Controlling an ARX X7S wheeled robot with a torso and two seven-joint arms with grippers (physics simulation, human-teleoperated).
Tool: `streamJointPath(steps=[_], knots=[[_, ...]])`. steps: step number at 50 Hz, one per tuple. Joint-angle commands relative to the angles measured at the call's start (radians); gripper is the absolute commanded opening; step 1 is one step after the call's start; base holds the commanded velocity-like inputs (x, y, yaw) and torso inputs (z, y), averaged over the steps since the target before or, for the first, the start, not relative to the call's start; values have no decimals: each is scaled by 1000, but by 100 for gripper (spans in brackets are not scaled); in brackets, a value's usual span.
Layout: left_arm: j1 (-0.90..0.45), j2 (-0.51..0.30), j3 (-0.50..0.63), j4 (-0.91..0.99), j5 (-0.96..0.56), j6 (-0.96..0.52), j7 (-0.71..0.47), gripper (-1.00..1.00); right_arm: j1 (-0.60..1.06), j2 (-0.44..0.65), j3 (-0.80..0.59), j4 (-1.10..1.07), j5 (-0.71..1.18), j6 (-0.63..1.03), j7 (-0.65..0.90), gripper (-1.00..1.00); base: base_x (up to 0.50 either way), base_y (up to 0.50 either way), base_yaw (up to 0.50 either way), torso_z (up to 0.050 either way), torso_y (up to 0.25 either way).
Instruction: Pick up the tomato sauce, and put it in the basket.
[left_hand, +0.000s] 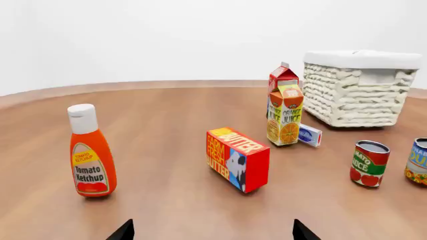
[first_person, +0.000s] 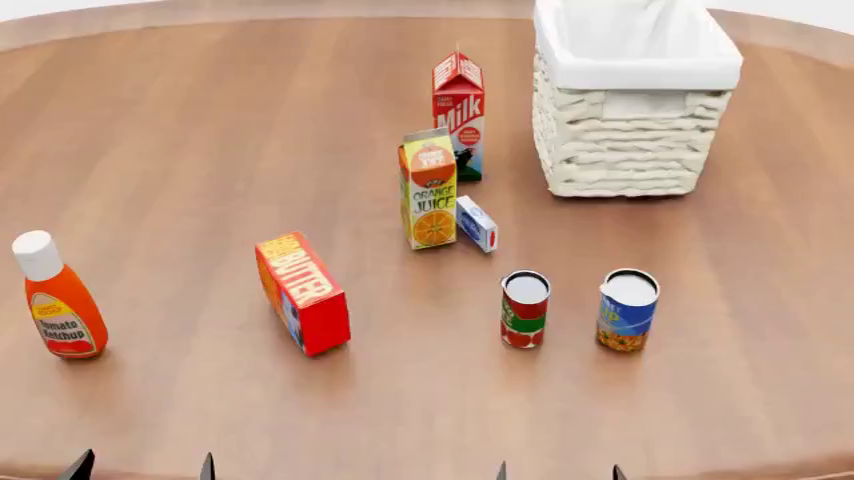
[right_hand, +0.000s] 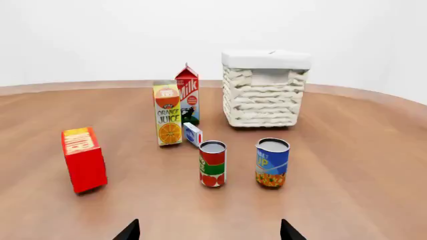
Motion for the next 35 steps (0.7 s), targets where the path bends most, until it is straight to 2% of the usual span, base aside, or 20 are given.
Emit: streamJointPath(steps=[1, 11, 24, 35], knots=[[0, -16, 17, 2, -20, 2, -17, 100, 2, 17, -20, 3, 7, -2, 23, 100, 0, 0, 0, 0, 0], [35, -52, 41, 118, -39, -21, -67, 100, -42, 49, -36, -162, 49, 46, 68, 100, 0, 0, 0, 0, 0], [168, -83, 82, 531, 43, -103, -142, 100, -164, 87, -35, -522, 102, 143, 103, 100, 0, 0, 0, 0, 0], [254, -97, 110, 748, 89, -128, -179, 100, -231, 117, -15, -729, 162, 183, 122, 100, 0, 0, 0, 0, 0]])
